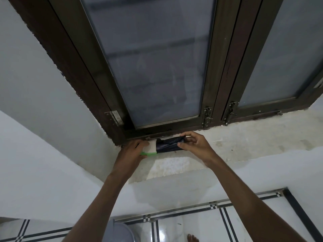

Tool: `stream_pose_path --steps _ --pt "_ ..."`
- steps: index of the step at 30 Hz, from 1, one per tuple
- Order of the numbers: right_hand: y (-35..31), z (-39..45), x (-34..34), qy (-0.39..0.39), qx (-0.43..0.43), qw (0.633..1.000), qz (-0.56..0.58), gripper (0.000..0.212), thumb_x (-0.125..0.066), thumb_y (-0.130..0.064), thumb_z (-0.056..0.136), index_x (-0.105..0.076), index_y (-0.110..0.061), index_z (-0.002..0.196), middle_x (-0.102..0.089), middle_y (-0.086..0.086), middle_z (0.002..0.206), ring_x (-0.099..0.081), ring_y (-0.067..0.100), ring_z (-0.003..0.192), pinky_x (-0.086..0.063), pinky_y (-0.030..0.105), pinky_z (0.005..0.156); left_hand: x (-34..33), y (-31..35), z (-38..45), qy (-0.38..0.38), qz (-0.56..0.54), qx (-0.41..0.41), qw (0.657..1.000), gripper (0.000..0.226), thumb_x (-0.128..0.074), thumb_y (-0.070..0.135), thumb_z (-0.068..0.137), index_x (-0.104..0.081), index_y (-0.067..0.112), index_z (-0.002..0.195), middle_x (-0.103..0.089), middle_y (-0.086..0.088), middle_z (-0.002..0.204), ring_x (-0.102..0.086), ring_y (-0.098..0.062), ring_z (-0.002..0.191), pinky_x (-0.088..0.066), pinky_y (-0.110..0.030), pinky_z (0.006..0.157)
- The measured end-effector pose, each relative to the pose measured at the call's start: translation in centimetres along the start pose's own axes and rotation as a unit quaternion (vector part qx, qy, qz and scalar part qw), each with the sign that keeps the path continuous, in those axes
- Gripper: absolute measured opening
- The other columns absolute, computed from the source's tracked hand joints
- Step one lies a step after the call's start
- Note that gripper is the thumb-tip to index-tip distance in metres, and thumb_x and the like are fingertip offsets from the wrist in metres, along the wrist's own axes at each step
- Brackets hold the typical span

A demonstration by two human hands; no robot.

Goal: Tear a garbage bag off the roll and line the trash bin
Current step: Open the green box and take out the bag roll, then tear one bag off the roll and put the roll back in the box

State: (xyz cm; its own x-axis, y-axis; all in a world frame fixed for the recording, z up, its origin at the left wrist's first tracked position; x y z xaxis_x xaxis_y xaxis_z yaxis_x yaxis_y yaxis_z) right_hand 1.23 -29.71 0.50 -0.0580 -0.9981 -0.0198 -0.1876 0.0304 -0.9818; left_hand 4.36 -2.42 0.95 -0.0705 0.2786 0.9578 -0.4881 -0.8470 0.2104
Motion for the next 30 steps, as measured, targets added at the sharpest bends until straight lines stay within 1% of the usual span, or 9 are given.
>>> stream_pose_path --steps 6,10,13,16,18,21,22,24,30 --pt "1.5 -1.5 2.6 0.137 -0.031 0.990 0.027 0.030 -0.082 -0.011 0.079 -0.065 -0.019 0.103 -0.073 0.010 0.101 -0.071 0.024 0.094 -0.058 0.028 0.077 -2.0 -1.8 -1.4 -0.058 -0.020 0.059 0.996 0.055 -0.072 0.023 0.087 -0.052 0.023 0.139 -0.054 0.001 0.141 -0.050 -0.024 0.130 -0.041 -0.036 0.105" --pt "1.9 -2.9 2.2 0.186 -0.029 0.980 0.068 0.030 -0.077 -0.008 0.083 -0.060 -0.014 0.107 -0.071 0.007 0.101 -0.070 0.015 0.084 -0.054 0.018 0.065 -2.0 -1.4 -0.8 -0.027 0.028 0.021 0.999 0.072 -0.073 0.054 0.078 -0.048 0.024 0.139 -0.048 -0.003 0.141 -0.044 -0.028 0.132 -0.041 -0.042 0.110" --pt "1.9 -3.7 1.1 0.198 -0.023 0.972 0.128 0.026 -0.073 -0.004 0.086 -0.055 -0.013 0.103 -0.069 0.011 0.103 -0.070 0.014 0.078 -0.055 0.019 0.064 -1.1 2.5 -0.1 0.097 0.000 -0.024 0.995 0.051 -0.064 0.043 0.089 -0.057 0.015 0.131 -0.059 -0.007 0.129 -0.054 -0.025 0.120 -0.048 -0.038 0.100" --pt "1.9 -4.3 -0.3 0.184 -0.017 0.968 0.169 0.025 -0.069 -0.003 0.088 -0.049 -0.010 0.101 -0.069 0.014 0.107 -0.072 0.023 0.081 -0.058 0.036 0.079 -0.1 8.2 1.0 0.112 -0.095 0.032 0.989 0.034 -0.054 0.037 0.096 -0.063 0.016 0.122 -0.067 -0.001 0.112 -0.063 -0.017 0.098 -0.053 -0.032 0.084" --pt "1.5 -4.8 -1.1 0.168 -0.004 0.966 0.196 0.024 -0.067 -0.001 0.089 -0.048 -0.009 0.100 -0.067 0.017 0.109 -0.071 0.027 0.088 -0.057 0.041 0.083 0.0 10.8 2.2 0.030 -0.282 0.185 0.941 0.043 -0.049 0.047 0.098 -0.056 0.020 0.131 -0.068 0.004 0.109 -0.066 -0.011 0.087 -0.052 -0.030 0.083" --pt "0.6 -5.8 -1.6 0.152 0.012 0.975 0.159 0.020 -0.068 -0.008 0.090 -0.051 -0.009 0.101 -0.067 0.013 0.108 -0.069 0.025 0.094 -0.057 0.034 0.076 -0.4 12.8 3.9 -0.076 -0.620 0.340 0.703 0.050 -0.053 0.049 0.097 -0.054 0.013 0.131 -0.072 -0.007 0.115 -0.072 -0.017 0.094 -0.058 -0.037 0.090" --pt "0.6 -6.1 -1.6 0.148 0.013 0.982 0.116 0.019 -0.069 -0.012 0.090 -0.053 -0.012 0.101 -0.067 0.009 0.106 -0.068 0.023 0.095 -0.056 0.031 0.073 -0.3 12.9 4.3 -0.078 -0.669 0.352 0.650 0.045 -0.057 0.043 0.096 -0.056 0.012 0.128 -0.072 -0.010 0.114 -0.072 -0.021 0.098 -0.060 -0.037 0.086" --pt "0.6 -6.3 -1.3 0.138 0.020 0.990 0.022 0.015 -0.068 -0.019 0.091 -0.056 -0.015 0.099 -0.067 0.003 0.102 -0.064 0.018 0.095 -0.052 0.025 0.072 -0.4 12.8 4.6 -0.074 -0.686 0.356 0.630 0.038 -0.063 0.034 0.095 -0.056 0.014 0.126 -0.070 -0.009 0.112 -0.069 -0.022 0.100 -0.061 -0.037 0.081" --pt "-0.4 -5.8 0.0 0.115 0.047 0.981 -0.151 0.026 -0.078 -0.036 0.082 -0.062 -0.025 0.098 -0.066 -0.010 0.100 -0.063 0.010 0.089 -0.055 0.026 0.071 -0.8 12.2 4.1 -0.108 -0.648 0.321 0.682 0.014 -0.067 0.034 0.092 -0.061 0.031 0.104 -0.070 -0.003 0.111 -0.066 -0.014 0.098 -0.057 -0.038 0.087"
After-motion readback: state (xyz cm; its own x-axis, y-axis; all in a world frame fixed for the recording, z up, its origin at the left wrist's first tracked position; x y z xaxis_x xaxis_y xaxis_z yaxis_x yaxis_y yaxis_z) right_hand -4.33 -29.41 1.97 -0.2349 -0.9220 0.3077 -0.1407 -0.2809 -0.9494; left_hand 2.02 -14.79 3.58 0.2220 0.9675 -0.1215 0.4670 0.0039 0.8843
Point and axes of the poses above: each hand's wrist, its own z-axis towards the middle knuckle, its own x-axis out of the back of the hand, y = z × x, the point moved 1 cm from there along z, towards the middle knuckle
